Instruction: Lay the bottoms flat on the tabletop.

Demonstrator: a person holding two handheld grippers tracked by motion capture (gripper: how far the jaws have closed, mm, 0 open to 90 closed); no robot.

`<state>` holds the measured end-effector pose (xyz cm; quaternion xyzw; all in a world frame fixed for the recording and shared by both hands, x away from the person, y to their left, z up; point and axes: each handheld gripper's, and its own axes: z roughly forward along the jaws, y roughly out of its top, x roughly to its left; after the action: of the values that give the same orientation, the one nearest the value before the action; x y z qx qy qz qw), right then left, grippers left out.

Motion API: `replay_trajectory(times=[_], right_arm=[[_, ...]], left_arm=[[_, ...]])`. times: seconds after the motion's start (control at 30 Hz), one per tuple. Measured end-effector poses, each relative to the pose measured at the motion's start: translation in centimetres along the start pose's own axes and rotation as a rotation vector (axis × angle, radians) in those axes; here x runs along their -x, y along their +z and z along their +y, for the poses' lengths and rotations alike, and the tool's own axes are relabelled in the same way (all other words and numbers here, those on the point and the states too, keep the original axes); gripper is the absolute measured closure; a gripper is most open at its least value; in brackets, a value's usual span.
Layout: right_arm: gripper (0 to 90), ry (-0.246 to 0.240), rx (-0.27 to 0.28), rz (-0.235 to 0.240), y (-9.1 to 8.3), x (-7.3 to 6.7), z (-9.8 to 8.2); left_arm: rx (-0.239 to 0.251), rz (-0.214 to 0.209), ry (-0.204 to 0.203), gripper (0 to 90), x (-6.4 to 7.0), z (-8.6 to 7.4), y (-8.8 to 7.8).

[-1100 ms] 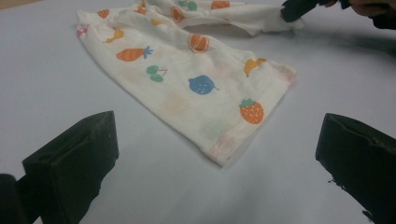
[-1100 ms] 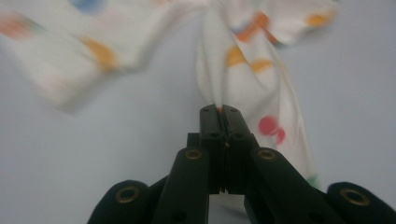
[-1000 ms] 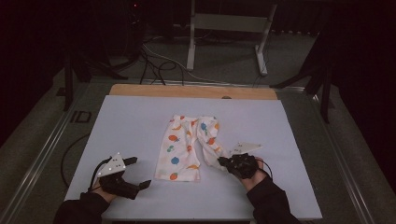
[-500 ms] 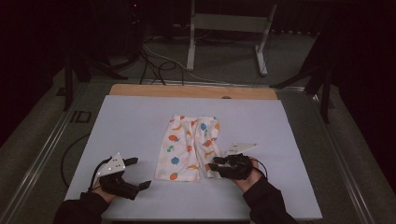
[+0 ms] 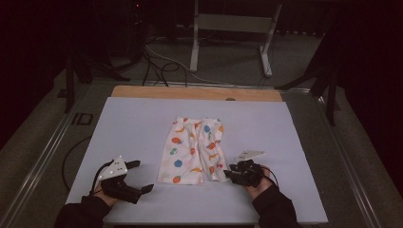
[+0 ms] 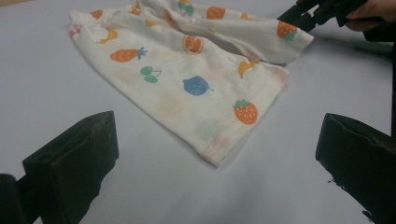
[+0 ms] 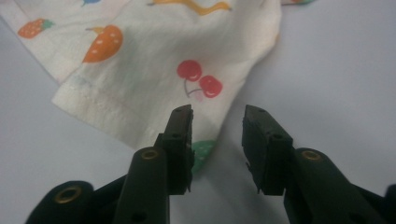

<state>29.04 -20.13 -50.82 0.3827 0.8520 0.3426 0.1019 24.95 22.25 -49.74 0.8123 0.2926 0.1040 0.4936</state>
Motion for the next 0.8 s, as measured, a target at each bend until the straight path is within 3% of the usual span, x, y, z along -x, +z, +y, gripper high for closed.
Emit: replay_trajectory(times=[0.13,0.23,0.33,0.53,0.57,0.6,0.63,0.7,0.8], right_arm=[[76.3,-0.03,-0.035,-0.023,0.5,-0.2,0.0],[90.0,-0.036,-0.04,-0.038,0.4,-0.2,0.0],[90.0,-0.039,-0.045,-0.047,0.2,-0.2,0.0],[90.0,-0.018,0.025,-0.069,-1.9,0.0,0.5],[89.7,-0.004,0.032,-0.068,-1.8,0.0,0.4],[76.4,0.019,0.037,-0.049,-1.5,0.2,0.2],[69.3,0.029,0.029,-0.033,-1.1,0.2,0.1],[63.0,0.016,0.004,-0.04,-0.1,0.1,-0.1],[64.0,-0.003,-0.008,-0.053,0.8,0.0,0.0]], left_arm=[[-0.001,-0.002,-0.001,0.1,0.0,0.0,0.0],[0.002,-0.001,-0.001,0.1,0.0,0.0,0.0],[0.0,-0.002,0.001,0.0,0.0,0.0,0.0],[0.001,-0.004,0.001,0.1,0.0,0.0,0.0],[0.003,-0.004,0.001,0.0,0.0,0.0,0.0],[0.003,-0.005,-0.003,0.1,0.0,0.1,0.0],[0.003,-0.005,-0.002,0.0,0.0,0.0,0.0],[0.0,-0.005,0.002,0.0,0.0,0.0,0.0],[0.0,-0.005,-0.005,0.0,0.0,0.0,0.1]])
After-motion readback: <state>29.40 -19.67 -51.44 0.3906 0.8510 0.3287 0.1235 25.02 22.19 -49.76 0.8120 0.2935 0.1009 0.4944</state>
